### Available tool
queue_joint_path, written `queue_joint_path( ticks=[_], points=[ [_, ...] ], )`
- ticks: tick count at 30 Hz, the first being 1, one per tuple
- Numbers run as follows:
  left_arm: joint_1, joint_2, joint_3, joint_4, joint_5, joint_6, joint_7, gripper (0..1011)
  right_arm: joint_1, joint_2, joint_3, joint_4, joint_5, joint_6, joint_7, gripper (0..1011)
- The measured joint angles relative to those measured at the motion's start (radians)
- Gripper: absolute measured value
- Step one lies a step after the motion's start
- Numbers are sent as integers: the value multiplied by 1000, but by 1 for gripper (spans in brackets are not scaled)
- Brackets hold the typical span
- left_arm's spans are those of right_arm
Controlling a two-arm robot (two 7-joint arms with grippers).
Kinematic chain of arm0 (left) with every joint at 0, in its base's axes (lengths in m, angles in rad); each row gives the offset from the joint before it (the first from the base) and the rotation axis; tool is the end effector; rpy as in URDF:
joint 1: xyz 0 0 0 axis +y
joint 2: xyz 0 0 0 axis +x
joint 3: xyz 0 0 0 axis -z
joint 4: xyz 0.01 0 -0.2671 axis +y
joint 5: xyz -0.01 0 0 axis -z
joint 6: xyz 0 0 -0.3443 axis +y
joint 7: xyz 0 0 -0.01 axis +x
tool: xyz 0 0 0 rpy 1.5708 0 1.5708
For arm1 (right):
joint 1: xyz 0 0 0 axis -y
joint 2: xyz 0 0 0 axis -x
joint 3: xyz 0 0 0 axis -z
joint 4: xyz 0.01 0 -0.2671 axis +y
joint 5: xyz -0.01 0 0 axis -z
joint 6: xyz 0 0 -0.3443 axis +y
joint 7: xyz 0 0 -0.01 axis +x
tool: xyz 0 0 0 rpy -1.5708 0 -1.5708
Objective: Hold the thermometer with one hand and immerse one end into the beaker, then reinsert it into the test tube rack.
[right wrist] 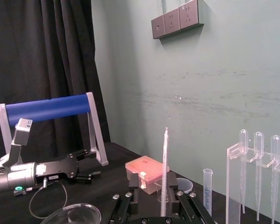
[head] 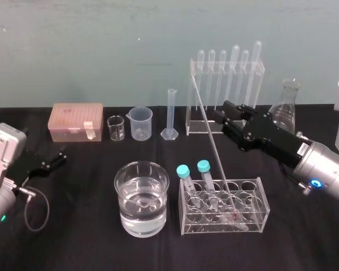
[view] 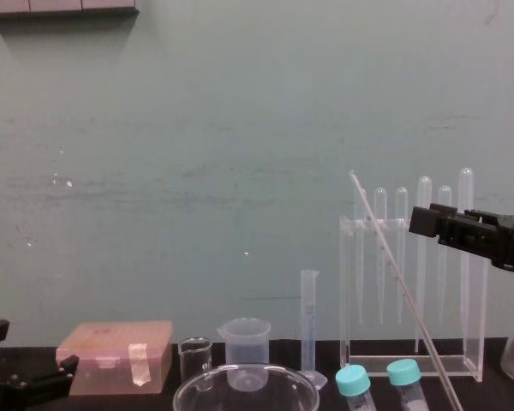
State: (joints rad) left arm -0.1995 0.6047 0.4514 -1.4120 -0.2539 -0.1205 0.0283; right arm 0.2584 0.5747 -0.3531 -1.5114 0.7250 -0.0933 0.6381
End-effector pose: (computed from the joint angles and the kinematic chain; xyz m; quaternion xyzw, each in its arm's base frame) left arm 0.3879 0.0603 -0.2906 0.1415 -0.1325 0.5799 0.7913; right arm 0.4107 -0.0568 -0.2199 0.0720 -0.0133 -0.3310 0.9408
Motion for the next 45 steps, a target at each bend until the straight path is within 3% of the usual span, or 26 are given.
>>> queue_joint_path(
  ticks=[13, 15, 19, 20, 21, 23, 24, 25, 28, 34, 45],
  points=[
    [0, 0, 0, 0, 0, 0, 0, 1008, 0, 0, 1, -1, 1, -1, 0, 762],
    [0, 0, 0, 0, 0, 0, 0, 1008, -6, -7, 18, -7, 0, -16, -22, 842],
    [0, 0, 0, 0, 0, 0, 0, 1008, -36, -28, 72, -24, -50, -53, -161, 947],
    [0, 0, 0, 0, 0, 0, 0, 1008, -43, -31, 83, -27, -76, -60, -202, 960],
    [0, 0, 0, 0, 0, 0, 0, 1008, -59, -34, 100, -28, -136, -63, -296, 999],
    [0, 0, 0, 0, 0, 0, 0, 1008, -76, -38, 112, -24, -192, -55, -382, 1003],
    [0, 0, 0, 0, 0, 0, 0, 1008, -92, -40, 117, -12, -251, -34, -462, 1002],
    [0, 0, 0, 0, 0, 0, 0, 1008, -92, -40, 117, -12, -251, -34, -462, 1002],
    [0, 0, 0, 0, 0, 0, 0, 1008, -126, -50, 114, 27, -331, 31, -573, 1003],
    [0, 0, 0, 0, 0, 0, 0, 1008, -157, -79, 112, 64, -350, 91, -612, 1002],
    [0, 0, 0, 0, 0, 0, 0, 1008, -159, -92, 117, 72, -357, 97, -611, 1003]
  ],
)
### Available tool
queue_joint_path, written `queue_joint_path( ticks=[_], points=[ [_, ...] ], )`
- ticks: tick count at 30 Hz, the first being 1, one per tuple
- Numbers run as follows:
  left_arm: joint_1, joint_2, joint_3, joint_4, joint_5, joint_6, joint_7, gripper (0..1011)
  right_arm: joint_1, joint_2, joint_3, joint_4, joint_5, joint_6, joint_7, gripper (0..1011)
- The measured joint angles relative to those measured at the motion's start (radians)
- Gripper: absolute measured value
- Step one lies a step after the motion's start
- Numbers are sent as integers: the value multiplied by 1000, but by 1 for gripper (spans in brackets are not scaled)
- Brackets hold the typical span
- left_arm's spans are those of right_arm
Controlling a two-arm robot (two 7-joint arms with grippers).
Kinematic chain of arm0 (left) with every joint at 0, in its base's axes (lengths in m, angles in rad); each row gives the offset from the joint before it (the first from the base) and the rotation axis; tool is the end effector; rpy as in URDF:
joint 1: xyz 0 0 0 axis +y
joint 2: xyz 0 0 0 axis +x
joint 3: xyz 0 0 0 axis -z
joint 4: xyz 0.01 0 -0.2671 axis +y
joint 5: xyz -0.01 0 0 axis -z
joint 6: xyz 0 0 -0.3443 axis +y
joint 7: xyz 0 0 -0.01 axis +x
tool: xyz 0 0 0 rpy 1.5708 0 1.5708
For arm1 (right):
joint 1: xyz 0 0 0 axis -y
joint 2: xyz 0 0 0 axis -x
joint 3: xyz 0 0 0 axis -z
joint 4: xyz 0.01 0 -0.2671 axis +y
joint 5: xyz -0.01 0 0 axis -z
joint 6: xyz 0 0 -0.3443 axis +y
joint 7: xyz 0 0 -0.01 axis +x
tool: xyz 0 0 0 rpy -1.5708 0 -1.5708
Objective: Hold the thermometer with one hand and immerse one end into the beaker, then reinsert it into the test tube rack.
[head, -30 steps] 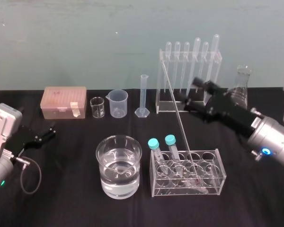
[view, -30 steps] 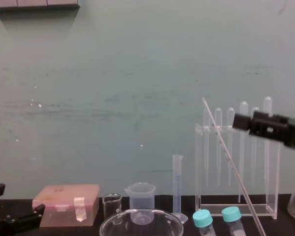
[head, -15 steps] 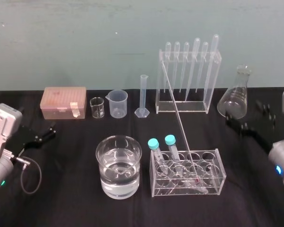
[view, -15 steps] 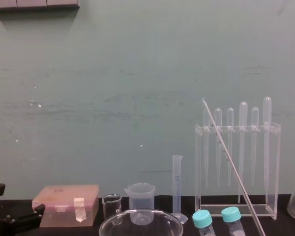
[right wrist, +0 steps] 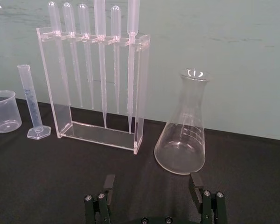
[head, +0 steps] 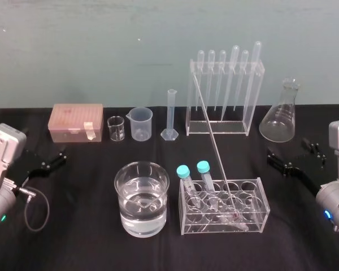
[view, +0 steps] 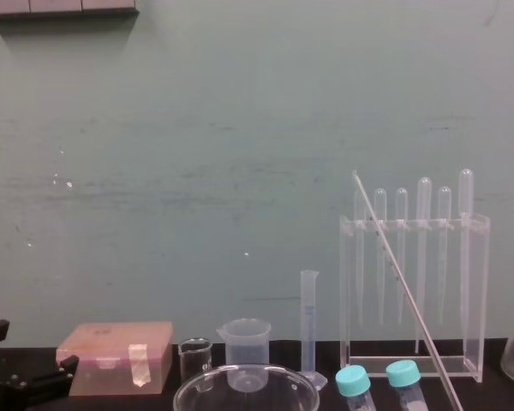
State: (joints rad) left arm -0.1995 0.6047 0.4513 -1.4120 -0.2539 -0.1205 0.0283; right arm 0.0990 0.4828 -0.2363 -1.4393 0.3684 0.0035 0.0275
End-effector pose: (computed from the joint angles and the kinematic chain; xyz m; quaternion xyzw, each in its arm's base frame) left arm 0.3879 0.0603 -0.2906 0.1415 -0.1325 0.5800 0.7912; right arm 0.3804 -0.0755 -0.2895 -0.0913 -0.0042 -0.6373 0.7652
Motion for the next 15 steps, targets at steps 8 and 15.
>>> queue_joint_path(
  ticks=[8, 15],
  points=[
    [0, 0, 0, 0, 0, 0, 0, 1008, 1, 2, 0, -2, 2, -2, 3, 1003],
    [0, 0, 0, 0, 0, 0, 0, 1008, 1, 2, 0, -3, 4, -4, 3, 1003]
  ],
)
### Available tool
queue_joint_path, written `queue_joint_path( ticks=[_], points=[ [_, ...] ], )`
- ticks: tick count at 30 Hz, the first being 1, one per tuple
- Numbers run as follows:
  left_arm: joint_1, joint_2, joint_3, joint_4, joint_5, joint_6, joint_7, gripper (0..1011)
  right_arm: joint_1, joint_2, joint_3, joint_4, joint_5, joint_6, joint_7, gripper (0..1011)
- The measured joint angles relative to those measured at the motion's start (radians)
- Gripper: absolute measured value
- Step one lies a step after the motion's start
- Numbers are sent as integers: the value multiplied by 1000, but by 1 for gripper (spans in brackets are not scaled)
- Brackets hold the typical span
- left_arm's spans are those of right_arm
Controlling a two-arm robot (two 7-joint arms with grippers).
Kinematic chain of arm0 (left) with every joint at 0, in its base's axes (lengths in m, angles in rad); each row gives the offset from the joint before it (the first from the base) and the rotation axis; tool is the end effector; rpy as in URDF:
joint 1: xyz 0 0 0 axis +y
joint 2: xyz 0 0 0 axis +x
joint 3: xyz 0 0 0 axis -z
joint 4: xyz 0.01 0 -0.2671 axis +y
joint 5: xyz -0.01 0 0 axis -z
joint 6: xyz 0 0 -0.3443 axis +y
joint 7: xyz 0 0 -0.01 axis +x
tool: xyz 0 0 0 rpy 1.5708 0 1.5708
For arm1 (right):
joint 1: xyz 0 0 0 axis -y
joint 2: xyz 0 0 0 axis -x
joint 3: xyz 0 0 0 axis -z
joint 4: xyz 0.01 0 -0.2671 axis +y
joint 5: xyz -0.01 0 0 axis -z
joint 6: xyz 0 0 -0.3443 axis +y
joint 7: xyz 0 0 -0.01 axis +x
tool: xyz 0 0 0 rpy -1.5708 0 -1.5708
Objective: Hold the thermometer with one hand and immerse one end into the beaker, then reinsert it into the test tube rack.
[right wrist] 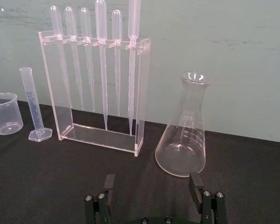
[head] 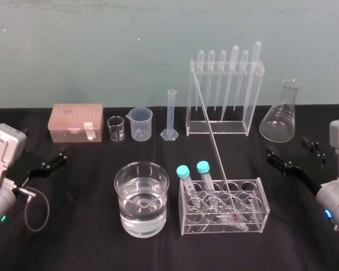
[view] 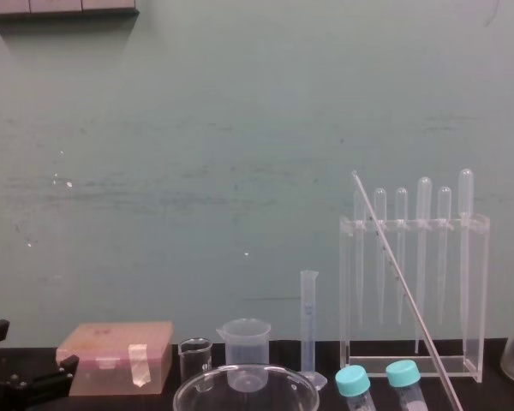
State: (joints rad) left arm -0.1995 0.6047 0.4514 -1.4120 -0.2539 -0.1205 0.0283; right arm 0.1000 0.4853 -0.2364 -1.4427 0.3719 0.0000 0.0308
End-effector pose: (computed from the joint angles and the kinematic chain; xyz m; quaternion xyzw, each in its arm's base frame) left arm 0.3879 0.0603 -0.2906 0.1415 -0.1325 0.5799 0.7913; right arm 0.3807 -0.0757 -0.2878 -0.0884 -0.0061 -0.6358 0.7668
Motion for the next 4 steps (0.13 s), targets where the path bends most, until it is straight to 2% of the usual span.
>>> queue_joint_path(
  ticks=[4],
  points=[
    [0, 0, 0, 0, 0, 0, 0, 1008, 0, 0, 0, 0, 1, 0, 0, 1003]
  ],
)
